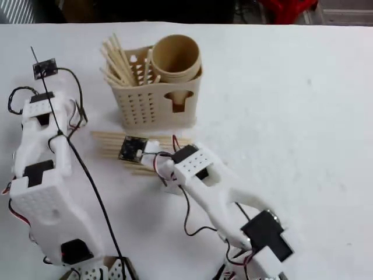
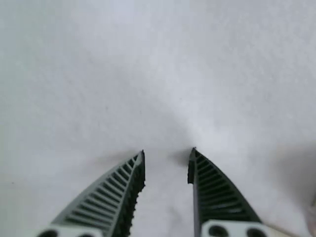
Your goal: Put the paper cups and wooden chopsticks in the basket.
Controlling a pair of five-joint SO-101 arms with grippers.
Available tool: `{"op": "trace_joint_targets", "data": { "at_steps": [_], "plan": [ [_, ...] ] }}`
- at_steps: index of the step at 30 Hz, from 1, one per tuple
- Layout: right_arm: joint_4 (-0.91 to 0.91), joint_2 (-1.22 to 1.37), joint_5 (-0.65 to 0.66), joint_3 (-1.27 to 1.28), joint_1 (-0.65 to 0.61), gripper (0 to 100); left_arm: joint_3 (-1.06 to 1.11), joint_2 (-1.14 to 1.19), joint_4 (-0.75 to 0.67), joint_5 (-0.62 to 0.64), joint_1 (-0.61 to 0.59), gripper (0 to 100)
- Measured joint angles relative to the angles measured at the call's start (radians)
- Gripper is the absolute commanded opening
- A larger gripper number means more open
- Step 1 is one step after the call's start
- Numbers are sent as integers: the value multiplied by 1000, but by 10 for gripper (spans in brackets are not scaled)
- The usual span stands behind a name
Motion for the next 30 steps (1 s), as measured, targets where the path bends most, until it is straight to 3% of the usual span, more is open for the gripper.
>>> {"op": "trace_joint_targets", "data": {
  "at_steps": [5, 16, 23, 30],
  "plan": [
    [-20, 18, 5, 0, 12, 9, 0, 0, 0, 0, 0, 158],
    [-20, -29, -40, 0, 17, 16, 0, 0, 0, 0, 0, 158],
    [35, -354, -141, -3, 15, 16, 0, 0, 0, 0, 0, 158],
    [80, -580, -245, -264, -15, 17, 0, 0, 0, 0, 0, 158]
  ]
}}
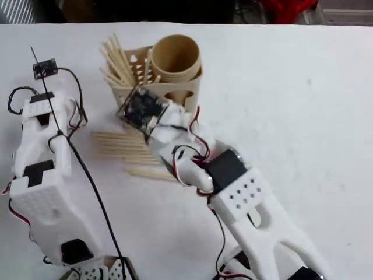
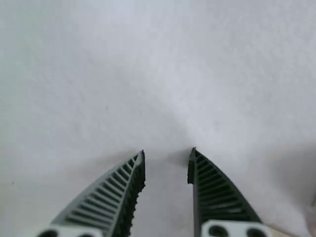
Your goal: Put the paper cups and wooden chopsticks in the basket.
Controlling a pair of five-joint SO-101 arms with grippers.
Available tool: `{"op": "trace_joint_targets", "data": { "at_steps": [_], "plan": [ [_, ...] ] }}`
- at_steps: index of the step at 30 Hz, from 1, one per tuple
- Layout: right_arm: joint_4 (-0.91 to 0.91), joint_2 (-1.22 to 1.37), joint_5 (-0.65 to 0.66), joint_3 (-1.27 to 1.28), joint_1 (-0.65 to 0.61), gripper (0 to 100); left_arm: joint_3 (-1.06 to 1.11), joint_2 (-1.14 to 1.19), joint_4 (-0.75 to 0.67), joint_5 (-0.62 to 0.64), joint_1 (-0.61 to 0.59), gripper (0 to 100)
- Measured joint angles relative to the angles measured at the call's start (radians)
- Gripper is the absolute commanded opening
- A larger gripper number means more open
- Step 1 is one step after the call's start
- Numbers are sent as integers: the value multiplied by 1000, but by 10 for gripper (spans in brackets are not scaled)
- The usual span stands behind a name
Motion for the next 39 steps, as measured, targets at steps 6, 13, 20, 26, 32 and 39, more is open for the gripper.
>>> {"op": "trace_joint_targets", "data": {
  "at_steps": [6, 13, 20, 26, 32, 39],
  "plan": [
    [-66, 71, -149, -275, -21, 18, 0, 0, 0, 0, 0, 158],
    [-399, 279, -250, -499, -20, 18, 0, 0, 0, 0, 0, 158],
    [-460, 500, -238, -701, -17, 18, 0, 0, 0, 0, 0, 158],
    [-460, 635, -238, -809, -17, 19, 0, 0, 0, 0, 0, 158],
    [-404, 655, -238, -810, -6, 19, 0, 0, 0, 0, 0, 158],
    [-400, 655, -238, -810, -9, 19, 0, 0, 0, 0, 0, 158]
  ]
}}
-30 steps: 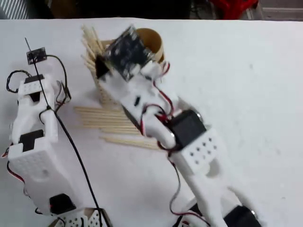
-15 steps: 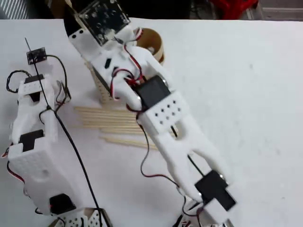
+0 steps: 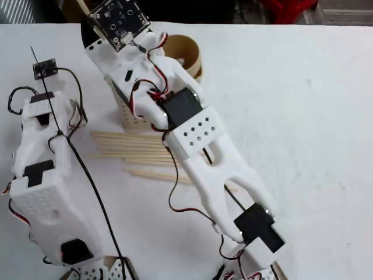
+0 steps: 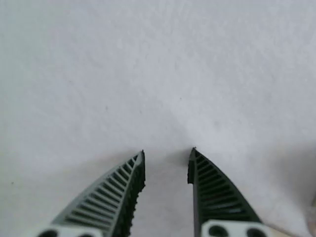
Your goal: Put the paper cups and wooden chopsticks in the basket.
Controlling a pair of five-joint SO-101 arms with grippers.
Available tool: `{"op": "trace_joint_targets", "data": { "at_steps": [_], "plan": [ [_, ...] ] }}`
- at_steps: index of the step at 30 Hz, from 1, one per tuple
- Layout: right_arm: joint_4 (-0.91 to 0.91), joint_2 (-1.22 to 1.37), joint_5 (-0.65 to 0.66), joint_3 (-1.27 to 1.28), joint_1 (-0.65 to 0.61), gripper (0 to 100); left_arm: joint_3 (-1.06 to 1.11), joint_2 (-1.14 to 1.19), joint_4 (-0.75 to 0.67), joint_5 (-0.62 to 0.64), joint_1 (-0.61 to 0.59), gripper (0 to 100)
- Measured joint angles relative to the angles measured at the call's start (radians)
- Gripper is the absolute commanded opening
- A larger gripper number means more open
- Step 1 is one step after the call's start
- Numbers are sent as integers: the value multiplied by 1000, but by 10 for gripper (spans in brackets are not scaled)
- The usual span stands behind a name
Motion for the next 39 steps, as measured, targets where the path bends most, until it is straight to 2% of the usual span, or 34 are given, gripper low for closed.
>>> {"op": "trace_joint_targets", "data": {
  "at_steps": [21, 28, 30, 36, 39],
  "plan": [
    [-66, 0, 0, 69, 37, 19, 0, 0, 0, 0, 0, 158],
    [-66, 0, 2, 110, 81, 163, 0, 0, 0, 0, 0, 158],
    [-60, 0, 2, 140, 83, 146, 0, 0, 0, 0, 0, 158],
    [-31, 0, 2, 170, 81, 17, 0, 0, 0, 0, 0, 158],
    [55, -21, 2, 173, 89, 36, 0, 0, 0, 0, 0, 158]
  ]
}}
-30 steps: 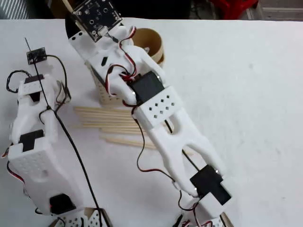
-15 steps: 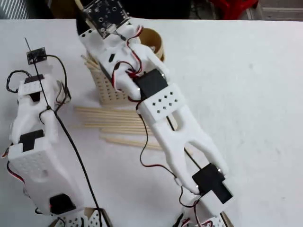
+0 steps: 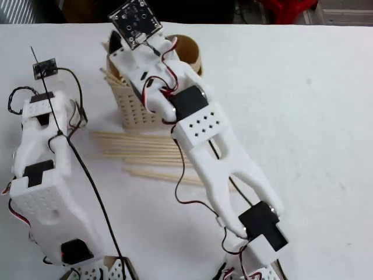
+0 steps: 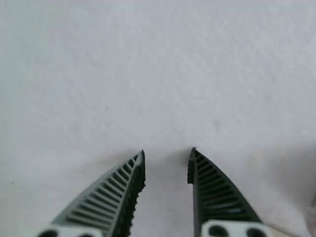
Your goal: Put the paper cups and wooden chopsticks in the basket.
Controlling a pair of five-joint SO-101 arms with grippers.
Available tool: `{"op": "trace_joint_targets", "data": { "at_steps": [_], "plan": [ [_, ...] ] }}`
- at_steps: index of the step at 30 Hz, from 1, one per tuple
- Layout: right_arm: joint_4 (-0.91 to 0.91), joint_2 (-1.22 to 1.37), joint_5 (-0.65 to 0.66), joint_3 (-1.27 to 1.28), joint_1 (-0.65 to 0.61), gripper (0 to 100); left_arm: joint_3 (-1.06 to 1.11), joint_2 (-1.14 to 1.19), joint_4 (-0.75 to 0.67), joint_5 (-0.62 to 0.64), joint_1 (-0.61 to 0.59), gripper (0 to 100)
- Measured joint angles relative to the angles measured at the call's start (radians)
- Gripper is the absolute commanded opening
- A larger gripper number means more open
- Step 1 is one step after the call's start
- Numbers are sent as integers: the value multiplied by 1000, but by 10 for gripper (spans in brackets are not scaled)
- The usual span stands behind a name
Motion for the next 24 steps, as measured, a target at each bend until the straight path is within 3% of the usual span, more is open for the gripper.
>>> {"op": "trace_joint_targets", "data": {
  "at_steps": [9, 13, 17, 24],
  "plan": [
    [684, -249, 17, 17, 3, 75, 0, 0, 0, 0, 0, 158],
    [884, -256, 199, 170, -72, 77, 0, 0, 0, 0, 0, 158],
    [810, -256, 351, 468, -129, 77, 0, 0, 0, 0, 0, 158],
    [374, -256, 542, 933, -135, 77, 0, 0, 0, 0, 0, 158]
  ]
}}
